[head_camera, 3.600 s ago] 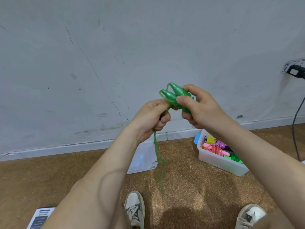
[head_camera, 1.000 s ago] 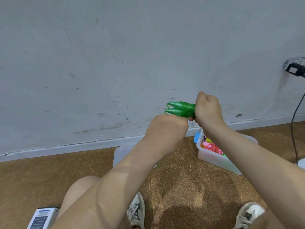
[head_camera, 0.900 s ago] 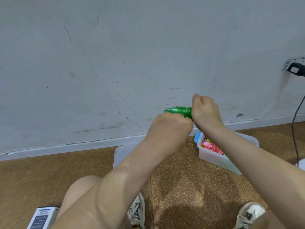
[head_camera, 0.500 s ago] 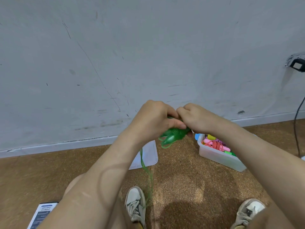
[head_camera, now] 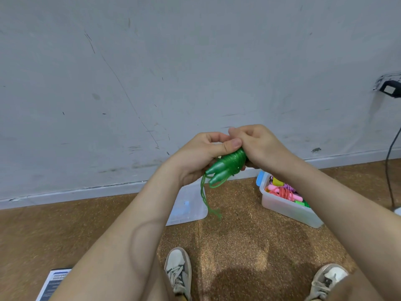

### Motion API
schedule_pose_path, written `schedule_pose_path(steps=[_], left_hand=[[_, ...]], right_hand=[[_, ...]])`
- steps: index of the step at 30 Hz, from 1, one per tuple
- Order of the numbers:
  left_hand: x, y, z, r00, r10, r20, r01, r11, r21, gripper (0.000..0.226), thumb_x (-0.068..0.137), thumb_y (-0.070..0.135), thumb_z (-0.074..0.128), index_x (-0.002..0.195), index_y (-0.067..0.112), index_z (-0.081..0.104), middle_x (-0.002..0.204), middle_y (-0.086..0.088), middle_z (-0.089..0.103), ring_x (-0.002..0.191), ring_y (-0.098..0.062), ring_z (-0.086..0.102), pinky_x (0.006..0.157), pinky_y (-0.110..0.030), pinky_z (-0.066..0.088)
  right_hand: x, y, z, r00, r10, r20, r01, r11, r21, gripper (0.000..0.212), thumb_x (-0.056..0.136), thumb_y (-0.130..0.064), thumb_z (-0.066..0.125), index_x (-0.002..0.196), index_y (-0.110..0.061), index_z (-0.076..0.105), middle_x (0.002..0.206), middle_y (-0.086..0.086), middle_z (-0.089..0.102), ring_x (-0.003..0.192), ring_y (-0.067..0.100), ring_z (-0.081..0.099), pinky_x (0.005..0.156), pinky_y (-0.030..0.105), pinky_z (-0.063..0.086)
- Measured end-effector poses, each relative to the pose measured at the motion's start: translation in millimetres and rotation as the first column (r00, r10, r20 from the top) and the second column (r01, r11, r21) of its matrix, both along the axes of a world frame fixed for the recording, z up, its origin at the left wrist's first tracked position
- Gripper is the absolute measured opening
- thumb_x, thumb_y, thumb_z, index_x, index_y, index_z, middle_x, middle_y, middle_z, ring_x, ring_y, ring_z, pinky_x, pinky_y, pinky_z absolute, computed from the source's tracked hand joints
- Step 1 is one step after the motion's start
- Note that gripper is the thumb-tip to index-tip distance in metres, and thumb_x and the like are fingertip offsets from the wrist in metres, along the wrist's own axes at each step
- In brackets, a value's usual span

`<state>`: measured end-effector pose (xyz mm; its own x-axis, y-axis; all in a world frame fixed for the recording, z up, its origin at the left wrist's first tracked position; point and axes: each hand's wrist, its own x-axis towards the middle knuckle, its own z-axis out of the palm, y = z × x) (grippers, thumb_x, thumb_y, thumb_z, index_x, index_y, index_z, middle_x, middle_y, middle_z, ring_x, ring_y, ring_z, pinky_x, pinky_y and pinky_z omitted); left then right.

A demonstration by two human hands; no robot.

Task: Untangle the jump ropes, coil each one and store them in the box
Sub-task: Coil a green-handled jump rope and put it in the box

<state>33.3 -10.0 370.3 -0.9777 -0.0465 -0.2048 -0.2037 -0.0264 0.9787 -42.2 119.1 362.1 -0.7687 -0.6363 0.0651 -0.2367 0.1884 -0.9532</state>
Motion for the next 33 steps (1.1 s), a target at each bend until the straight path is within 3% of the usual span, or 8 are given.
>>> schedule_pose_path(steps=[7, 11, 14, 18, 23, 27, 30, 33], left_hand=[[2.9, -8.7, 3.9, 0.998, -0.046, 0.053, 0.057, 0.97, -0.238, 0.047, 0.072, 0.042, 0.071, 0.094, 0.002, 0.074, 0.095, -0.016, 0.073, 0.091, -0.025, 0.068, 0.09, -0.036, 0.052], [3.7, -15.5, 6.8, 0.998, -0.008, 0.059, 0.028, 0.936, -0.352, 0.043, 0.064, 0.047, 0.075, 0.089, 0.012, 0.077, 0.078, -0.004, 0.074, 0.068, -0.011, 0.066, 0.07, -0.026, 0.053], [6.2, -23.3, 5.3, 0.995, 0.05, 0.092, -0.002, 0.887, -0.462, 0.048, 0.056, 0.055, 0.077, 0.086, 0.018, 0.078, 0.068, 0.001, 0.071, 0.056, -0.007, 0.054, 0.058, -0.022, 0.041], [-2.5, -23.5, -3.1, 0.928, 0.361, -0.09, -0.369, 0.866, -0.339, 0.046, 0.062, 0.044, 0.084, 0.086, 0.009, 0.066, 0.076, -0.006, 0.071, 0.053, -0.006, 0.059, 0.049, -0.015, 0.04], [-13.5, -1.2, -15.9, 0.845, 0.503, -0.182, -0.532, 0.824, -0.193, 0.046, 0.064, 0.037, 0.086, 0.083, 0.016, 0.049, 0.072, -0.003, 0.056, 0.056, -0.012, 0.057, 0.053, -0.027, 0.046], [-11.0, 1.8, -7.0, 0.88, 0.441, -0.179, -0.462, 0.881, -0.102, 0.044, 0.07, 0.022, 0.084, 0.095, 0.008, 0.051, 0.065, -0.002, 0.055, 0.042, -0.006, 0.049, 0.044, -0.021, 0.041], [-3.6, -3.2, 1.4, 0.942, 0.291, -0.169, -0.316, 0.938, -0.143, 0.046, 0.072, 0.011, 0.081, 0.11, 0.005, 0.056, 0.065, 0.002, 0.064, 0.041, -0.008, 0.046, 0.043, -0.02, 0.04], [6.3, -11.9, 10.7, 0.98, 0.106, -0.167, -0.148, 0.954, -0.261, 0.032, 0.073, 0.0, 0.077, 0.103, 0.001, 0.066, 0.069, -0.002, 0.068, 0.045, -0.008, 0.05, 0.045, -0.016, 0.041]], right_hand=[[4.3, -0.1, -3.3, 0.999, -0.043, 0.001, 0.043, 0.999, 0.007, 0.036, 0.097, -0.032, 0.053, 0.069, -0.011, 0.049, 0.049, 0.002, 0.051, 0.039, 0.013, 0.05, 0.038, 0.024, 0.04], [10.1, -3.3, -3.6, 0.993, -0.051, 0.106, 0.051, 0.999, 0.006, 0.036, 0.093, -0.042, 0.058, 0.093, -0.006, 0.055, 0.062, 0.007, 0.06, 0.048, 0.015, 0.056, 0.048, 0.029, 0.052], [10.6, -2.0, -1.4, 0.939, -0.011, 0.343, 0.025, 0.999, -0.037, 0.047, 0.092, -0.048, 0.056, 0.114, -0.007, 0.052, 0.087, 0.012, 0.064, 0.069, 0.019, 0.066, 0.072, 0.033, 0.06], [13.0, -2.1, -6.9, 0.893, 0.078, 0.443, -0.065, 0.997, -0.044, 0.052, 0.085, -0.035, 0.07, 0.128, -0.018, 0.048, 0.116, 0.01, 0.065, 0.103, 0.021, 0.066, 0.086, 0.039, 0.057], [30.5, -17.4, -24.7, 0.893, 0.154, 0.422, -0.144, 0.988, -0.055, 0.039, 0.086, -0.006, 0.067, 0.118, -0.019, 0.051, 0.106, 0.015, 0.068, 0.094, 0.025, 0.07, 0.087, 0.044, 0.056], [18.6, -12.9, -19.8, 0.925, 0.139, 0.353, -0.118, 0.99, -0.081, 0.021, 0.085, 0.01, 0.051, 0.1, -0.002, 0.059, 0.091, 0.02, 0.067, 0.082, 0.024, 0.068, 0.082, 0.036, 0.057], [11.8, -5.1, -14.4, 0.881, 0.2, 0.429, -0.209, 0.978, -0.027, 0.037, 0.076, 0.02, 0.038, 0.089, -0.007, 0.061, 0.09, 0.022, 0.068, 0.084, 0.028, 0.069, 0.079, 0.034, 0.057], [7.6, 1.6, -11.7, 0.808, 0.28, 0.518, -0.324, 0.946, -0.006, 0.049, 0.071, 0.024, 0.031, 0.091, -0.007, 0.063, 0.097, 0.022, 0.07, 0.091, 0.029, 0.07, 0.076, 0.033, 0.058]])
